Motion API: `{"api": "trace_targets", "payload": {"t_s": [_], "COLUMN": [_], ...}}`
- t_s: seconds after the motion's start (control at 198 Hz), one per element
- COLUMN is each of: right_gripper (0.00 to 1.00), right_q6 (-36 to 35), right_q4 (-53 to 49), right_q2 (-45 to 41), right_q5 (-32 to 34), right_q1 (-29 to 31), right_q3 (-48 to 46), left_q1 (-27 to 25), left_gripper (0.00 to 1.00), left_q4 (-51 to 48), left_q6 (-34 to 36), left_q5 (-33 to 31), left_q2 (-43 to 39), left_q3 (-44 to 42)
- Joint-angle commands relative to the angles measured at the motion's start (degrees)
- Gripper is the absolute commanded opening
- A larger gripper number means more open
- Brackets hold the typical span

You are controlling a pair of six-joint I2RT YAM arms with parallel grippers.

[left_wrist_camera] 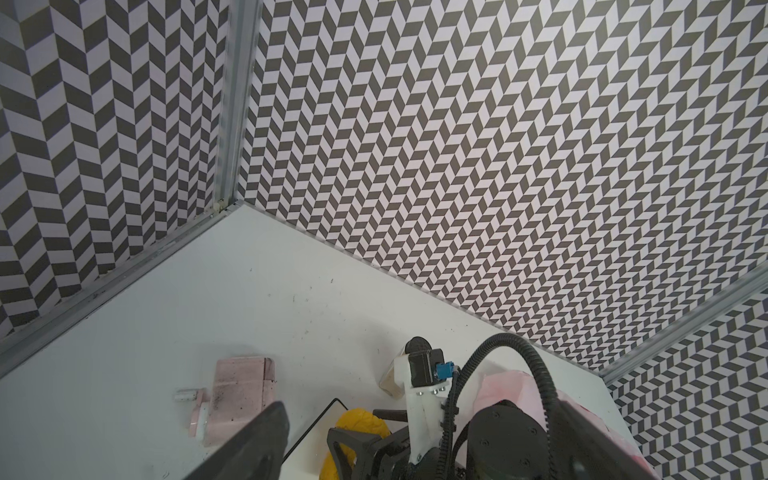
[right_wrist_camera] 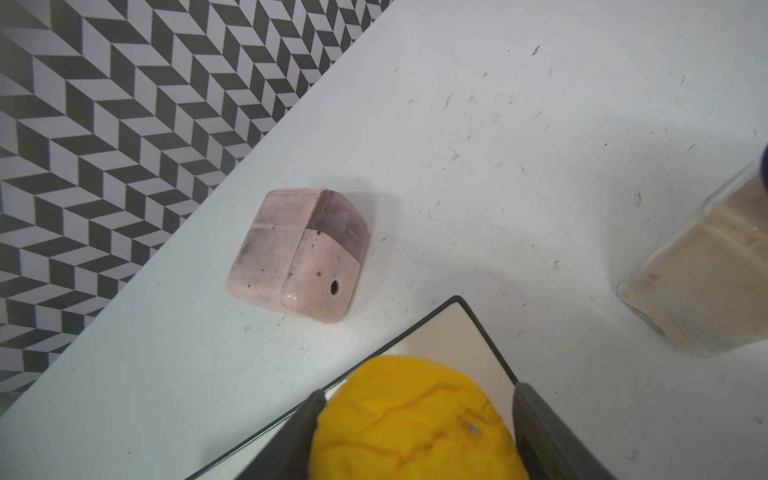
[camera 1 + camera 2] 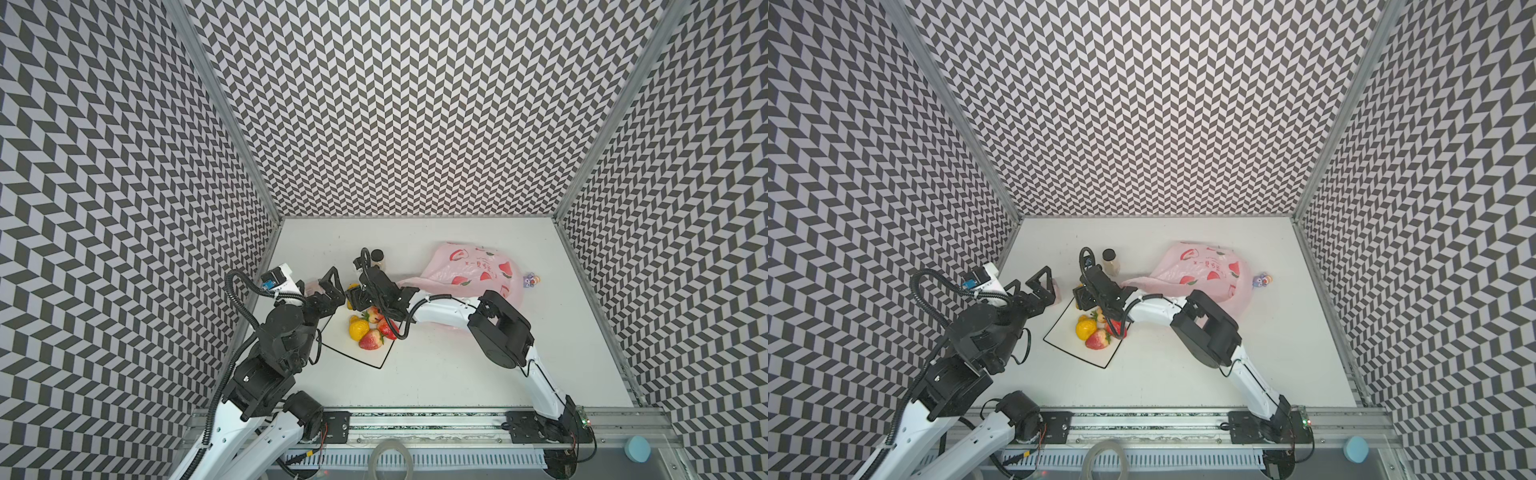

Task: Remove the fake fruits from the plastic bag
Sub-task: 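Carry the yellow fruit to the white tray and release it with the right gripper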

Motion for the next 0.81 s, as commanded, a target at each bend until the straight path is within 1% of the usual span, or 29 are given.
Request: {"api": "trace_targets", "payload": {"t_s": [0.0, 0.126, 0.343, 0.494, 0.651, 0.802], "right_gripper": [0.68, 0.68, 0.8, 0.82, 0.81, 0.8], "right_q6": [-0.88, -0.83, -1.79, -2.2, -2.88, -3.98], "right_q4": [-0.25, -0.62, -0.98, -1.04, -0.9, -0.19], "right_q2": [0.03, 0.26, -0.68, -3.19, -10.05, -20.0], "right_q5": [-1.2, -1.99, -2.44, -2.7, -3.31, -3.12], "right_q1": [0.07, 0.05, 0.05, 0.06, -0.06, -0.56], "right_q3": [1.42, 0.76, 1.79, 3.3, 3.78, -1.48], "left_q1": [0.14, 0.17, 0.12, 0.14, 0.17, 0.17], "left_gripper": [0.98, 0.98, 0.98, 0.98, 0.98, 0.98], "left_q4": [1.1, 1.38, 1.65, 1.65, 1.95, 2.08], "left_q6": [0.35, 0.43, 0.87, 1.3, 2.33, 4.56], "left_q5": [1.02, 2.02, 2.66, 2.75, 2.75, 3.25], "left_q2": [0.36, 0.56, 0.76, 0.69, 0.78, 0.75], "left_q3": [-0.58, -0.47, -0.12, 0.66, 1.83, 3.57]}}
